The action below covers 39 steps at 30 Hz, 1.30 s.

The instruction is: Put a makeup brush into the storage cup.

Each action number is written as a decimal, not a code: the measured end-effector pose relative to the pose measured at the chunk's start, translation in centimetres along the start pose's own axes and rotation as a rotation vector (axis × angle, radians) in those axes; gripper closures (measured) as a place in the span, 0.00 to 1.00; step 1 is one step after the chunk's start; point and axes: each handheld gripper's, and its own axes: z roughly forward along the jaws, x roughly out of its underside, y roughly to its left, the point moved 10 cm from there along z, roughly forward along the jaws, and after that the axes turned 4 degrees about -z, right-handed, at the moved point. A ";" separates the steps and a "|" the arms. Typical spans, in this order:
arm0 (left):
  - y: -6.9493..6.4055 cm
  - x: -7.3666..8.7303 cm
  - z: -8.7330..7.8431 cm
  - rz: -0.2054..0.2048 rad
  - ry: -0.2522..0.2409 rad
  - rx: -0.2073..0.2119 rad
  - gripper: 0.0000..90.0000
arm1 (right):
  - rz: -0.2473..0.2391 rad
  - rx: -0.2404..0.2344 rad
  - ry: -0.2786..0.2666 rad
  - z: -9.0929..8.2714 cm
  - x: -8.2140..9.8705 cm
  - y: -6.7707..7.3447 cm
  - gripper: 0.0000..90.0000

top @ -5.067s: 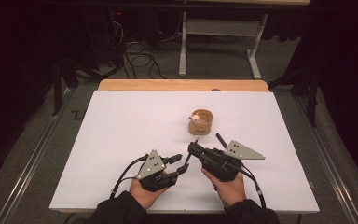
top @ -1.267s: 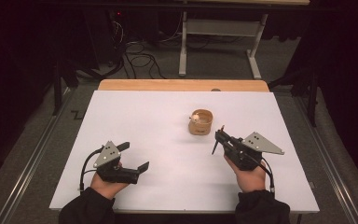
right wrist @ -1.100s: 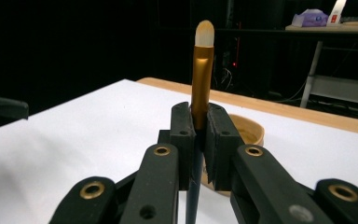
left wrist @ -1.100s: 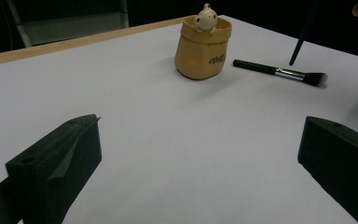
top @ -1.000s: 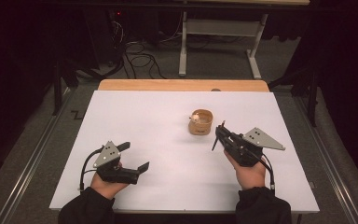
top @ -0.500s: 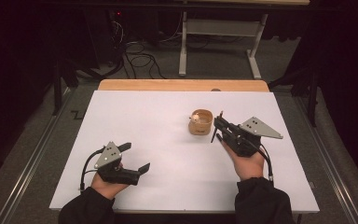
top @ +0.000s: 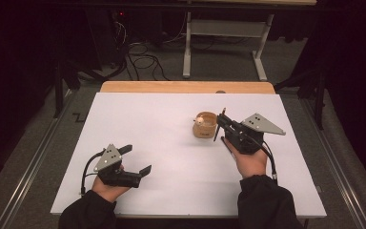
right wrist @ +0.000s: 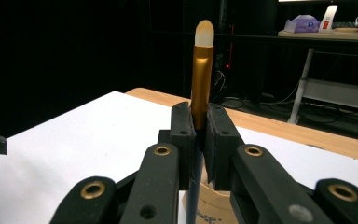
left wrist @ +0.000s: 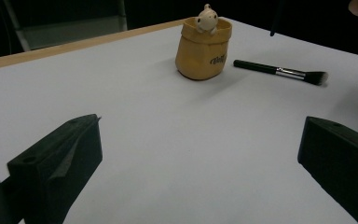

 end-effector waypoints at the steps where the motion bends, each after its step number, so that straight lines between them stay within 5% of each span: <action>1: -0.1 0.0 0.0 0.002 -0.001 0.002 0.00 | 0.006 0.000 0.003 0.1 0.0 0.1 0.94; 39: -0.7 -0.4 -0.1 0.016 -0.014 0.010 0.00 | -0.014 0.122 0.038 5.9 -1.6 -2.9 0.94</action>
